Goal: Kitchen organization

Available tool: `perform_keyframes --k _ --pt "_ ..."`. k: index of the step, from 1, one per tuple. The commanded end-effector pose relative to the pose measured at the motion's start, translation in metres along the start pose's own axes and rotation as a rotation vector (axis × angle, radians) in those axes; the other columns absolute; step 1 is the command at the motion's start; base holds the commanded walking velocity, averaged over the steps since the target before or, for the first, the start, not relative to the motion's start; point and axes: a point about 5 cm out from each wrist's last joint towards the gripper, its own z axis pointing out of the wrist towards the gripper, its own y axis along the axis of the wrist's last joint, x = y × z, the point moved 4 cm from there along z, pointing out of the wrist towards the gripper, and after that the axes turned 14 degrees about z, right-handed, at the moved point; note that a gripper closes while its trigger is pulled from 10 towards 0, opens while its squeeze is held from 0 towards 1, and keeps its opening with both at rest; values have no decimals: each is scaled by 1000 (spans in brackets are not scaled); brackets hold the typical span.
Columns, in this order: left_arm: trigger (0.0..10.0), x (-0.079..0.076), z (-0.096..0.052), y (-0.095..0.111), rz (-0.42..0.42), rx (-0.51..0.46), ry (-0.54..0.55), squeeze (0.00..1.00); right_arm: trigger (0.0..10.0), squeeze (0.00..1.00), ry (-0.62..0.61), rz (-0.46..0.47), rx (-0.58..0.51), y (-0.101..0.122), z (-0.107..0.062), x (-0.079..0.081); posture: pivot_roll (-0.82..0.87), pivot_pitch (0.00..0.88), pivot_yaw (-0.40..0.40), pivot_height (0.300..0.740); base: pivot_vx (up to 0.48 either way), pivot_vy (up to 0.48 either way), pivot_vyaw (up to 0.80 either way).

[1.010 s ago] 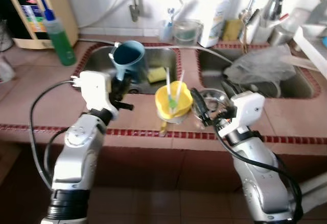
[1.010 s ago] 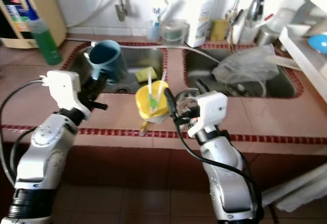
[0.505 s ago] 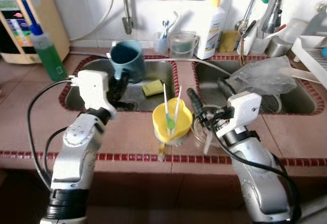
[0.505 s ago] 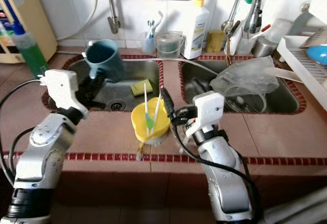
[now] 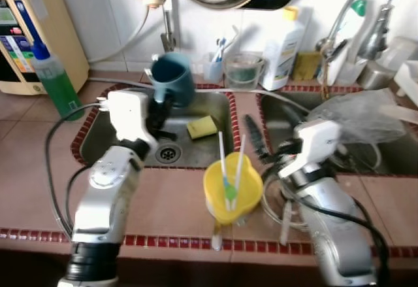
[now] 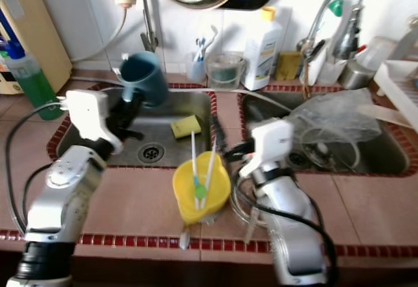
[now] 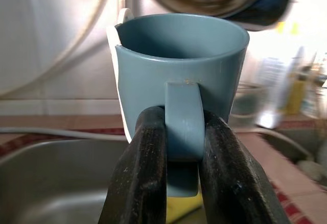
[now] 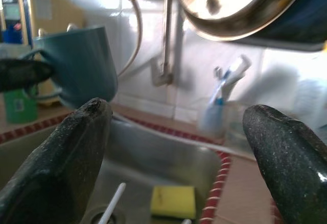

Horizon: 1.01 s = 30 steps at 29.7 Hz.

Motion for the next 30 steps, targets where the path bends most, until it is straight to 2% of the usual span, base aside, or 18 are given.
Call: perform_keyframes --k 1,11,15,30 --pt "10000 -6 4 1 5 2 -14 0 10000 0 27 4 13 1 -4 4 -125 35 20 740 0 0 0" --pt "10000 -5 13 -12 89 46 -49 0 10000 0 105 50 79 -6 -16 24 -156 39 29 740 0 0 0" --pt "10000 -2 17 -15 94 58 -56 0 10000 0 128 61 101 -7 -22 30 -169 39 37 740 0 0 0" --pt "10000 -15 43 -23 144 65 -162 0 10000 0 63 97 126 0 -45 33 -249 62 79 740 0 0 0"
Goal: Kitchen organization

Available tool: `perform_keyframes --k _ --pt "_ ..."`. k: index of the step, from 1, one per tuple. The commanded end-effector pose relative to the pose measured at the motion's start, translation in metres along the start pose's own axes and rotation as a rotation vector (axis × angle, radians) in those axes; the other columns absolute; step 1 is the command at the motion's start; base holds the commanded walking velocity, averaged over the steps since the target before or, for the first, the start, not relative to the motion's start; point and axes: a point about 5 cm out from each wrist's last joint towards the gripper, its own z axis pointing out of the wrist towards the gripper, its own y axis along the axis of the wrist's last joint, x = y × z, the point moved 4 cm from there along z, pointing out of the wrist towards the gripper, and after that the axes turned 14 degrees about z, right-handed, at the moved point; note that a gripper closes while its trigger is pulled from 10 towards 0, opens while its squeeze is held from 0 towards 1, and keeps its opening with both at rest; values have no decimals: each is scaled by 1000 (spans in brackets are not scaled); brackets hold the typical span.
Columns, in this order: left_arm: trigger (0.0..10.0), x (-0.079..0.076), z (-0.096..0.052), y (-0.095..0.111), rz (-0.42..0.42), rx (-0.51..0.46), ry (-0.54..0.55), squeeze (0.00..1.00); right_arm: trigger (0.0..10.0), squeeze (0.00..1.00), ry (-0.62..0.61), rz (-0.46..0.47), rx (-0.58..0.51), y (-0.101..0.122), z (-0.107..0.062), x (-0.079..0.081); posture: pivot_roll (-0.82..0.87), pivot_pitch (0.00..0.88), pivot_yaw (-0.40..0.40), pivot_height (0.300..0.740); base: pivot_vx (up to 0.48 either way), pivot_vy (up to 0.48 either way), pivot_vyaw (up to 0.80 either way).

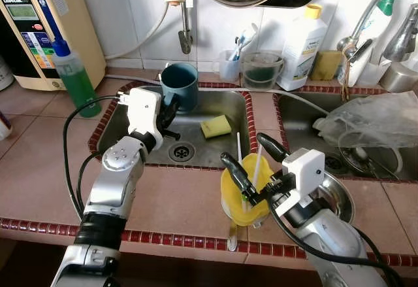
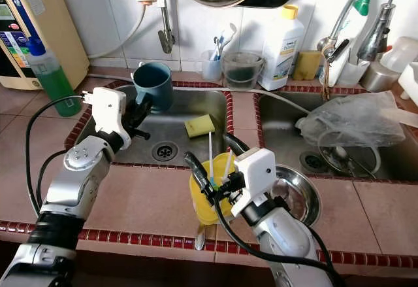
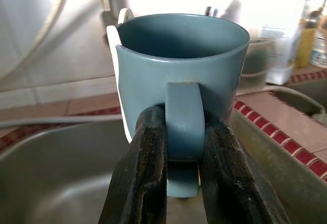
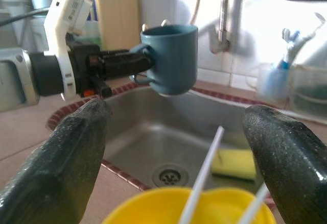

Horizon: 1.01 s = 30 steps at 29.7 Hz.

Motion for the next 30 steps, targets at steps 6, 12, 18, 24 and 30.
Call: perform_keyframes --k 6,12,18,24,30 --pt "10000 -1 9 -2 38 1 -39 0 10000 0 -60 10 -33 12 -12 2 -279 86 89 740 0 0 0" --pt "10000 2 11 -9 58 23 -55 0 10000 0 -109 16 -16 11 -24 2 -307 121 101 740 0 0 0" --pt "10000 8 12 -18 81 57 -55 0 10000 0 -144 37 -13 12 -32 6 -324 141 112 740 0 0 0" --pt "10000 16 16 -26 118 95 -49 0 10000 0 -162 68 -10 13 -39 13 -337 165 128 740 0 0 0" --pt "10000 25 17 -27 141 112 -37 0 10000 0 -173 78 -7 14 -43 16 -343 183 137 740 0 0 0"
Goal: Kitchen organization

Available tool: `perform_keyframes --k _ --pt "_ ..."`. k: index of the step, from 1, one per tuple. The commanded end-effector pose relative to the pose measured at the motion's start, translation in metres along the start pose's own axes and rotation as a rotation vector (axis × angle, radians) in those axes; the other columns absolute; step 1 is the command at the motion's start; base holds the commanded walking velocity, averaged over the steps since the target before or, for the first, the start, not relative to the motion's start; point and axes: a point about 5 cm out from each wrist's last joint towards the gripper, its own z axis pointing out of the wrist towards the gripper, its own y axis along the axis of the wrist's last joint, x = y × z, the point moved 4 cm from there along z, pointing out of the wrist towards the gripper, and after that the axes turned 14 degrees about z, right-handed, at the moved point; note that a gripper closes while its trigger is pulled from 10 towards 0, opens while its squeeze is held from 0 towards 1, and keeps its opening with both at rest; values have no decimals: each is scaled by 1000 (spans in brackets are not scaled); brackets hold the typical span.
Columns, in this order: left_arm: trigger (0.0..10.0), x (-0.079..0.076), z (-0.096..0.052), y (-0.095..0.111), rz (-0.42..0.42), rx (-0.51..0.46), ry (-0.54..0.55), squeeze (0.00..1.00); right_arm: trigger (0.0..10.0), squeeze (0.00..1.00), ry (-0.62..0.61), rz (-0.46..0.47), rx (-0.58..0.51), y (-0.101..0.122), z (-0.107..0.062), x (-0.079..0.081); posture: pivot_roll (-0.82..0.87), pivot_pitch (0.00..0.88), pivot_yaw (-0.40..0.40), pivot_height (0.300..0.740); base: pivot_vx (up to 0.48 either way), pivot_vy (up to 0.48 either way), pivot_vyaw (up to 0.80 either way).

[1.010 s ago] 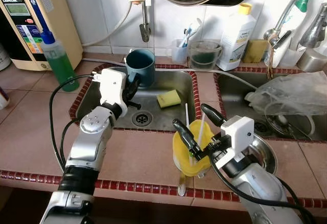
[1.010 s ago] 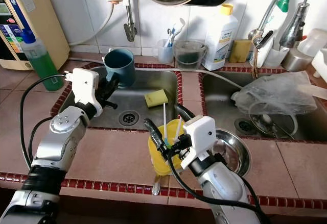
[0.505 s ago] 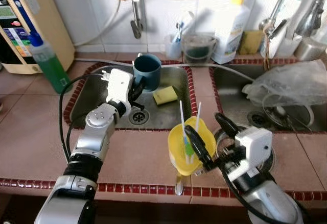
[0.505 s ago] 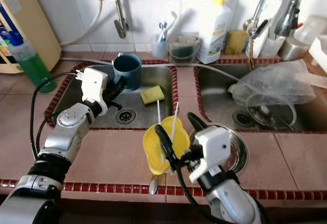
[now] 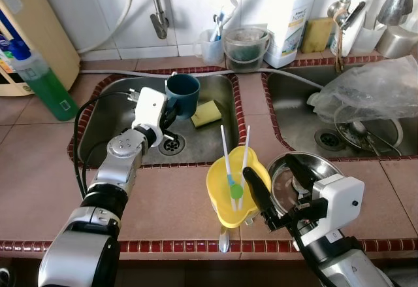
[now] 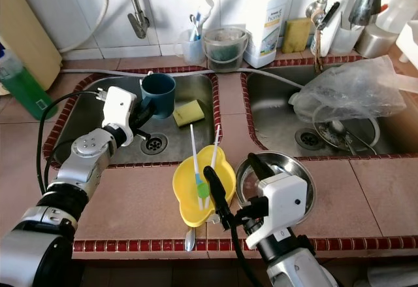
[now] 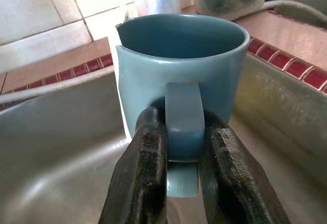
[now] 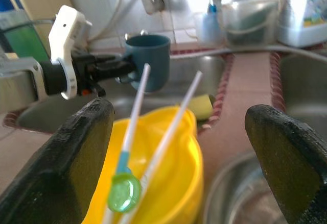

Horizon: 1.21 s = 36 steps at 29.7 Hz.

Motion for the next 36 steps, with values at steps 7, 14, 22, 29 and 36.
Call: perform_keyframes --k 7,14,22,29,36 --pt "10000 19 -7 -11 68 38 18 0 10000 0 3 22 -15 7 -5 9 -342 200 141 740 0 0 0" --pt "10000 29 -12 -20 86 75 38 0 10000 0 -4 27 -14 9 -9 8 -338 208 138 740 0 0 0" --pt "10000 35 -17 -32 133 131 39 0 10000 0 -1 27 -9 9 -9 9 -333 208 136 740 0 0 0" --pt "10000 33 -20 -42 165 185 12 0 10000 0 7 25 -6 9 -8 10 -330 204 137 740 0 0 0" --pt "10000 31 -21 -48 179 220 8 992 10000 0 12 19 -5 8 -7 10 -329 200 138 740 0 0 0"
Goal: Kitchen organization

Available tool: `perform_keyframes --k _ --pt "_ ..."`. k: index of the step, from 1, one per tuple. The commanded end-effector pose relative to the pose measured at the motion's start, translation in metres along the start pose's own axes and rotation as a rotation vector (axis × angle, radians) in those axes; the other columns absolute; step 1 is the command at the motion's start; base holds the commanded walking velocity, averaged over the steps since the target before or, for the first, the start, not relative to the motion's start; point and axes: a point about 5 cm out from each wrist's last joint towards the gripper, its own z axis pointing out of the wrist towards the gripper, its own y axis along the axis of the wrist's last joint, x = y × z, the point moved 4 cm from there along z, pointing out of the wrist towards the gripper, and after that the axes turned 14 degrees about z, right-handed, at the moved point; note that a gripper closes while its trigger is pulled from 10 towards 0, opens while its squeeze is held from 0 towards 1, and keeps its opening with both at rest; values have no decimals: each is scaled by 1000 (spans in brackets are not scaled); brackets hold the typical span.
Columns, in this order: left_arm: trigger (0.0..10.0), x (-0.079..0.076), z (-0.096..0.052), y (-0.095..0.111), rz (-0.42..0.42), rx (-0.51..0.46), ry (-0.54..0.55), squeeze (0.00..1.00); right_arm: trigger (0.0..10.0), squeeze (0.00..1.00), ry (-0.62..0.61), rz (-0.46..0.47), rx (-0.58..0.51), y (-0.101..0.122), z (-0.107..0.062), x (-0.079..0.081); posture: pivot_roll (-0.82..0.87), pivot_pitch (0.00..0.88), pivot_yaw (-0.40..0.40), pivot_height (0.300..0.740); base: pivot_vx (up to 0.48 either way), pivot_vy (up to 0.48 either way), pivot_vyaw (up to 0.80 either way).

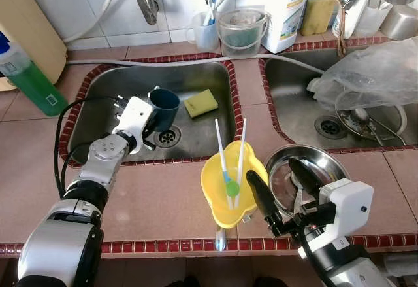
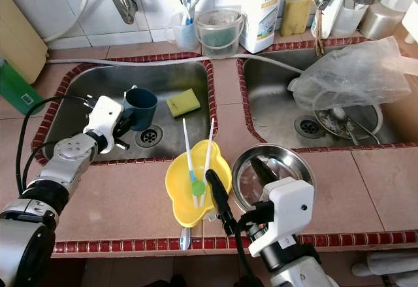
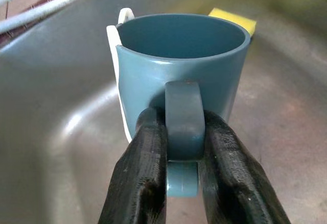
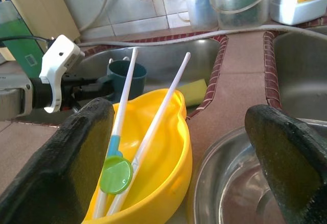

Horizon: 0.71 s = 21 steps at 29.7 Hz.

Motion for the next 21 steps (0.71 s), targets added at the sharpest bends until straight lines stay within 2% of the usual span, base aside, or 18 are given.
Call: perform_keyframes --k 1,20,21 --pt "10000 8 -1 -1 22 16 16 992 10000 0 14 7 -9 3 -1 5 -329 200 138 740 0 0 0" --pt "10000 8 -2 -3 6 19 -15 1000 10000 0 16 7 -16 3 2 4 -315 203 139 740 0 0 0" --pt "10000 14 -1 7 -59 -28 10 1000 10000 0 14 1 -46 7 8 2 -289 187 137 740 0 0 0"
